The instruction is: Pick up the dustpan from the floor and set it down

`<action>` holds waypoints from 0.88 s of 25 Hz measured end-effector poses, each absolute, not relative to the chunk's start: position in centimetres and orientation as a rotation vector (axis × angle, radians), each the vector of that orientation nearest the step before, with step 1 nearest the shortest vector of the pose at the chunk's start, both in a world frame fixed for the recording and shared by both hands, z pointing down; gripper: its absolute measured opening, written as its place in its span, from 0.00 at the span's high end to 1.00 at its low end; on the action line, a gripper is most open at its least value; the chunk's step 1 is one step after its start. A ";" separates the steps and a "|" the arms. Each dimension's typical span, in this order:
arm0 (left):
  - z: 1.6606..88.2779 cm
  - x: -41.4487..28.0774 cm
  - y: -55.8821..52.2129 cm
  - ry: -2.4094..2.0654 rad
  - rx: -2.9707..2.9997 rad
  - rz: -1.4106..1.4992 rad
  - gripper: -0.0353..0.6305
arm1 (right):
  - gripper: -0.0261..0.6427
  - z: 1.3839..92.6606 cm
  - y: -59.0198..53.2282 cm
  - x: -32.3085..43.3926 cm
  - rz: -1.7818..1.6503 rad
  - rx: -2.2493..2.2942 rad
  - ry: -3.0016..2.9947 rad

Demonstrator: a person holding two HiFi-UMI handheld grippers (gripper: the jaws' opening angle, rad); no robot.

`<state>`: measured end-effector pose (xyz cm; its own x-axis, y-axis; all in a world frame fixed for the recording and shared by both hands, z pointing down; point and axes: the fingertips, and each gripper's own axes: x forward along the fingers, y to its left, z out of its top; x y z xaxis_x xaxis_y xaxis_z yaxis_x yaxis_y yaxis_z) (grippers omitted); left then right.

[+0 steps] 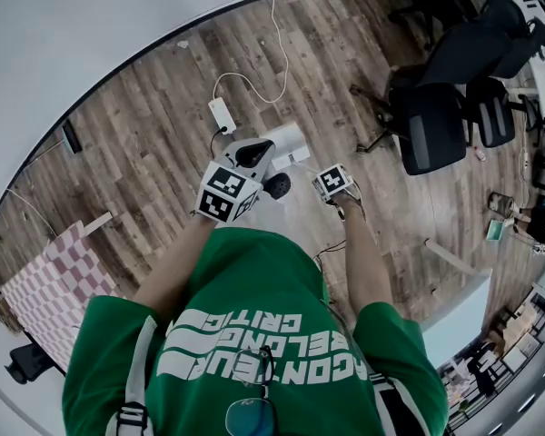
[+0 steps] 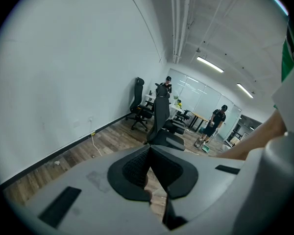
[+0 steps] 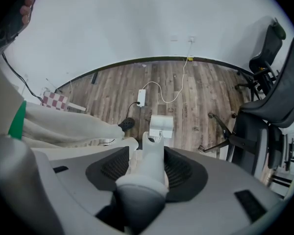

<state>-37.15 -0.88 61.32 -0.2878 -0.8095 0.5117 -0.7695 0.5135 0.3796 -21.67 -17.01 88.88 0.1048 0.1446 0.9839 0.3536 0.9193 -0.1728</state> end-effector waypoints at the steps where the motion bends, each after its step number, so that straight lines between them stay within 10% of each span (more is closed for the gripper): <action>1: 61.4 -37.1 -0.9 -2.088 1.284 -0.075 0.95 | 0.63 89.0 -16.9 -21.7 -0.159 -0.414 -1.472; 22: 61.7 -35.6 -1.0 -2.072 1.306 -0.101 0.95 | 0.64 89.1 -16.2 -23.2 -0.230 -0.364 -1.446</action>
<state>-35.61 -0.98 61.74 -0.2685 -0.8236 0.4997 -0.7713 0.4945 0.4007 -23.24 -16.20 89.08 0.1162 0.0647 0.9911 0.3694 0.9235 -0.1036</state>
